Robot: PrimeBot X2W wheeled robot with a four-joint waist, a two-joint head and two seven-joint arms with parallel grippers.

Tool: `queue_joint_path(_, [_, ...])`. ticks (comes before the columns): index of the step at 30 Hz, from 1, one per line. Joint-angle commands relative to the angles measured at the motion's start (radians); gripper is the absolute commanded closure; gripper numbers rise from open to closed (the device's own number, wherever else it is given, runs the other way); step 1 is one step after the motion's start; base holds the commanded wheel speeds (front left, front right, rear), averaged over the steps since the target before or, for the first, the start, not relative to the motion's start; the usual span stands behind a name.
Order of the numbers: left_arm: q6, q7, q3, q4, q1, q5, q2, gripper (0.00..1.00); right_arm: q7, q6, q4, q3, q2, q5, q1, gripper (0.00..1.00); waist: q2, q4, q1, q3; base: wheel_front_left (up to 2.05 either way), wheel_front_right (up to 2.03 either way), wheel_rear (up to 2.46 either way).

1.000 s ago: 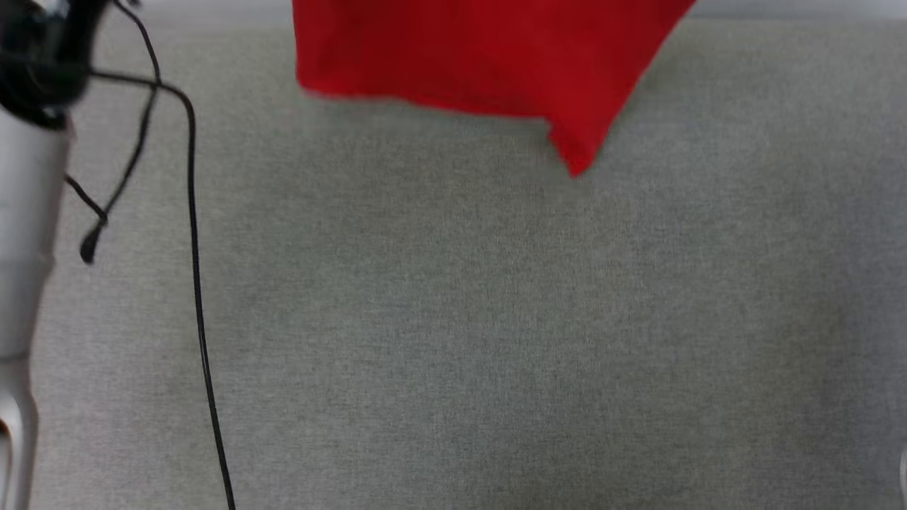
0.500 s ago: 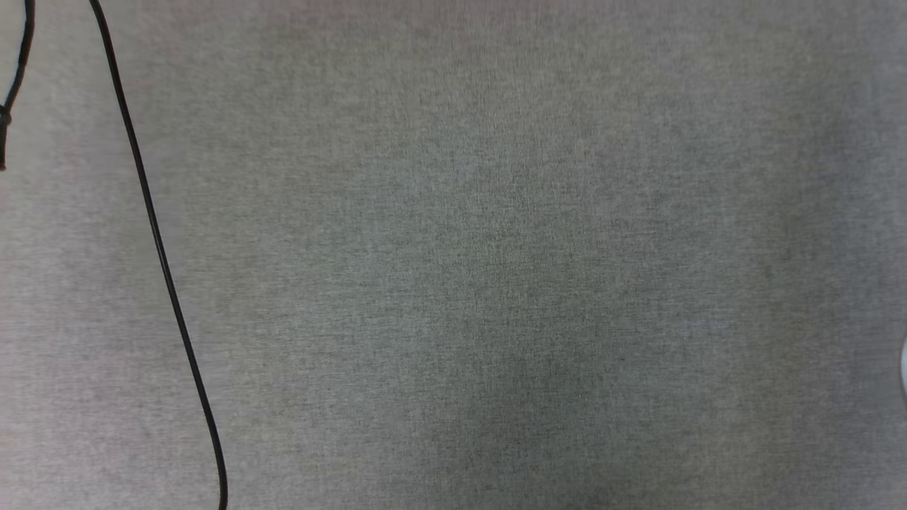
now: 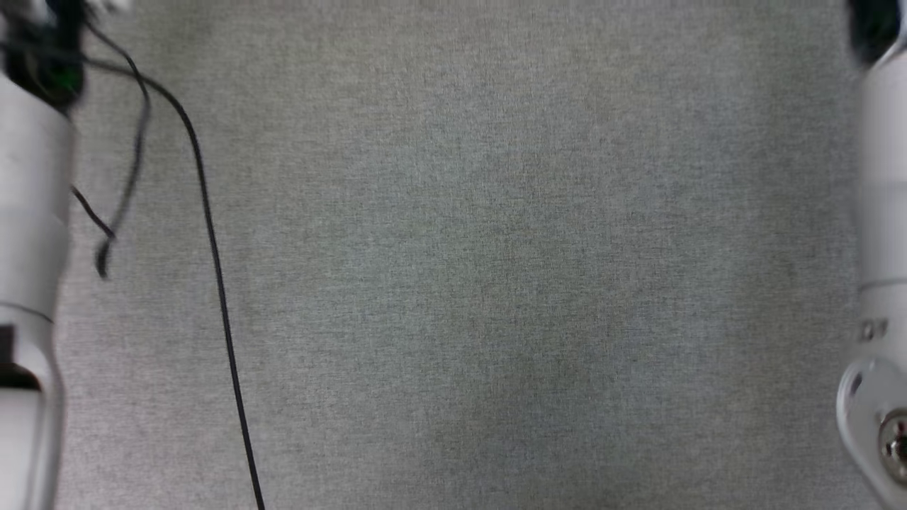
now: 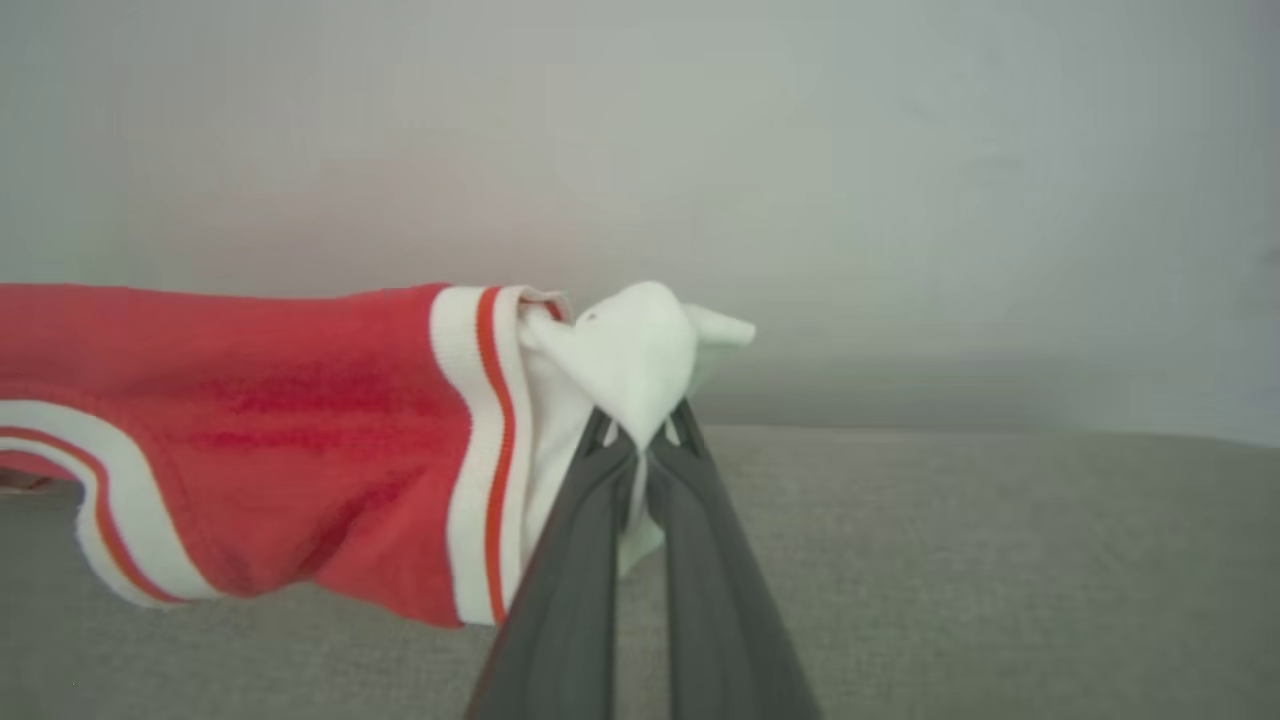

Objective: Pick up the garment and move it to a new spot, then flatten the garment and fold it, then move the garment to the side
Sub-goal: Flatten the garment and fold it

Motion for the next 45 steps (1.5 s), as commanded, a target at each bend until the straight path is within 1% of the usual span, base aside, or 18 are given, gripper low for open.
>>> queue_joint_path(1, [0.000,-0.008,-0.002,0.003,0.019,-0.009,0.000,1.00,-0.011,-0.002,0.004,-0.005,-0.002,0.006,0.016,1.00,0.0000,0.004,-0.0001,-0.016,0.00,0.00,0.00])
queue_joint_path(5, [0.000,-0.026,-0.021,-0.007,0.138,-0.049,-0.019,1.00,-0.066,-0.002,0.053,0.004,0.002,0.040,0.124,1.00,0.0000,0.012,-0.0001,-0.075,0.00,0.00,0.00])
queue_joint_path(8, [0.000,-0.030,-0.028,-0.037,0.233,-0.076,-0.013,1.00,-0.093,-0.002,0.066,0.021,0.002,0.082,0.208,1.00,0.0000,0.016,-0.0001,-0.121,0.00,0.00,0.00])
queue_joint_path(11, [-0.001,-0.032,-0.001,-0.091,0.336,-0.092,-0.001,1.00,-0.116,-0.002,0.050,0.054,-0.004,0.118,0.306,1.00,0.0000,0.017,-0.0001,-0.176,0.00,0.00,0.00])
queue_joint_path(17, [-0.001,-0.033,0.065,-0.204,0.558,-0.073,0.006,1.00,-0.115,-0.002,-0.049,0.141,-0.033,0.194,0.515,1.00,0.0000,0.012,-0.0001,-0.287,0.00,0.00,0.00])
queue_joint_path(19, [0.000,-0.033,0.088,-0.240,0.635,-0.056,0.003,1.00,-0.103,-0.002,-0.102,0.157,-0.046,0.218,0.587,1.00,0.0000,0.013,-0.0001,-0.320,0.00,0.00,0.00])
queue_joint_path(23, [0.020,-0.033,0.117,-0.320,0.771,-0.020,-0.007,1.00,-0.068,-0.002,-0.231,0.166,-0.060,0.256,0.740,1.00,0.0000,0.019,-0.0001,-0.379,0.00,0.00,0.00])
queue_joint_path(30, [0.072,-0.033,0.140,-0.476,1.001,0.014,-0.009,1.00,0.038,-0.002,-0.515,0.127,-0.047,0.281,1.038,1.00,0.0000,0.030,-0.0001,-0.462,0.00,0.00,0.00])
queue_joint_path(32, [0.092,-0.031,0.136,-0.521,1.059,0.020,-0.003,1.00,0.073,-0.002,-0.597,0.110,-0.039,0.277,1.119,1.00,0.0000,0.033,-0.0001,-0.480,0.00,0.00,0.00])
queue_joint_path(36, [0.150,-0.012,0.139,-0.611,1.168,0.023,0.009,1.00,0.139,-0.002,-0.737,0.076,-0.025,0.269,1.263,1.00,0.0000,0.037,-0.0001,-0.511,0.00,0.00,0.00])
queue_joint_path(41, [0.210,0.017,0.149,-0.709,1.293,0.003,0.010,1.00,0.195,-0.002,-0.847,0.036,-0.005,0.271,1.408,1.00,0.0000,0.039,-0.0001,-0.538,0.00,0.00,0.00])
queue_joint_path(45, [0.244,0.034,0.151,-0.764,1.371,-0.009,0.005,1.00,0.218,-0.002,-0.880,0.015,0.001,0.259,1.504,1.00,0.0000,0.044,-0.0001,-0.545,0.00,0.00,0.00])
